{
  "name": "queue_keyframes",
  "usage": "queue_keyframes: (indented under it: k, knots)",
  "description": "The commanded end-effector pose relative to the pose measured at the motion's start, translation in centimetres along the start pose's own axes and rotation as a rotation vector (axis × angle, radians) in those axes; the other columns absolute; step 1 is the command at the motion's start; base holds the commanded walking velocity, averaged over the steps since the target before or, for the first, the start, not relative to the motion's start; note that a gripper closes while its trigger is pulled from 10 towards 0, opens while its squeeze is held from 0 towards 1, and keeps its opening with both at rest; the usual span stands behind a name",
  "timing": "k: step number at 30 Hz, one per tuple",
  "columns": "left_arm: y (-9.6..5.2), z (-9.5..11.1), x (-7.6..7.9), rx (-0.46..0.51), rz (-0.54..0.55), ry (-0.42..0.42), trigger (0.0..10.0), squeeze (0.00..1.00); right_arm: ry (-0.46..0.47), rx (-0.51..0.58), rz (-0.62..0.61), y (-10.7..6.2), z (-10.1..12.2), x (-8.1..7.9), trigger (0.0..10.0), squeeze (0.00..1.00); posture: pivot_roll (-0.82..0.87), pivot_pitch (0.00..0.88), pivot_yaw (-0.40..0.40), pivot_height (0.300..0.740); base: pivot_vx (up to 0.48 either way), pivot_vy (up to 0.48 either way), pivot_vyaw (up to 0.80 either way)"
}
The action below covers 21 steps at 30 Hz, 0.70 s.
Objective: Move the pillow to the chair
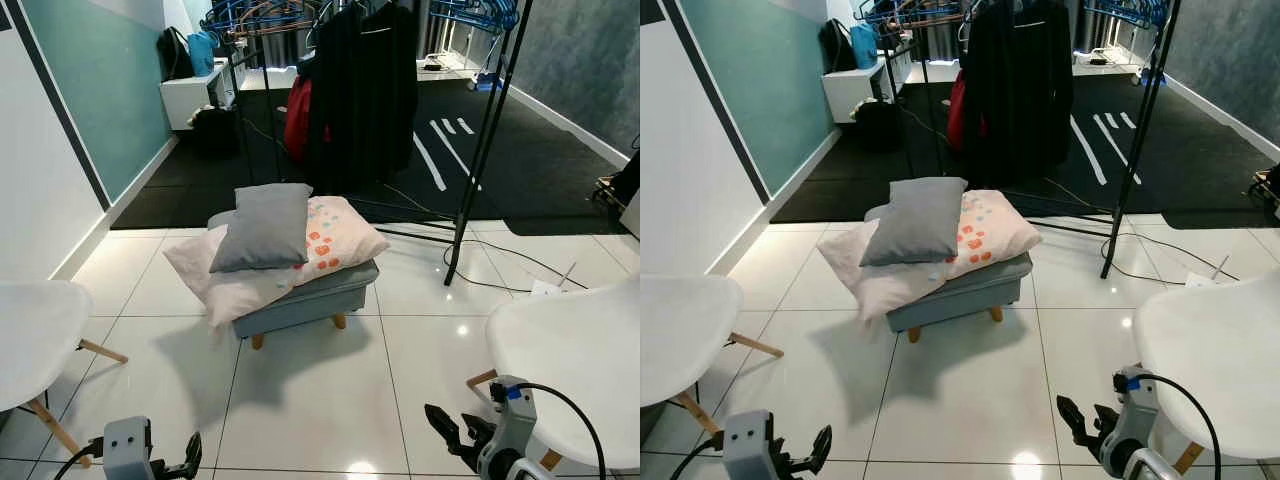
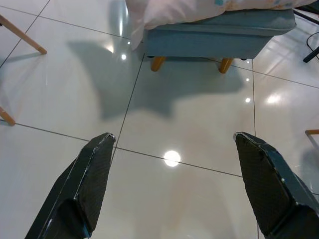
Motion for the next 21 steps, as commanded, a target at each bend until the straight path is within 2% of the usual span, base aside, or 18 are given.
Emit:
queue_keyframes:
  k: [1,21]
  knots:
    - [-0.12,0.18,-0.19,0.011,0.010,0.005,10.0,0.00,0.010,-0.008,0.002,0.08,-0.06,-0.04,10.0,0.00,-0.15,0.042,0.004,0.740,0.000,0.000,0.00]
    - [0.05,0.32,-0.11,0.012,0.009,0.012,10.0,0.00,0.005,-0.002,0.006,0.21,0.17,-0.15,10.0,0.00,-0.16,0.059,0.007,0.740,0.000,0.000,0.00]
Point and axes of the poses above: a point about 5 cm out from each wrist's last joint towards the gripper, its own y axis pointing out of the wrist towards the gripper, its own z axis along the axis of the wrist's last joint, x = y × z, the point moved 1 cm from there along y, pointing out of the wrist towards the gripper, and after that the axes turned 13 degrees about -y, right-handed, at the moved point
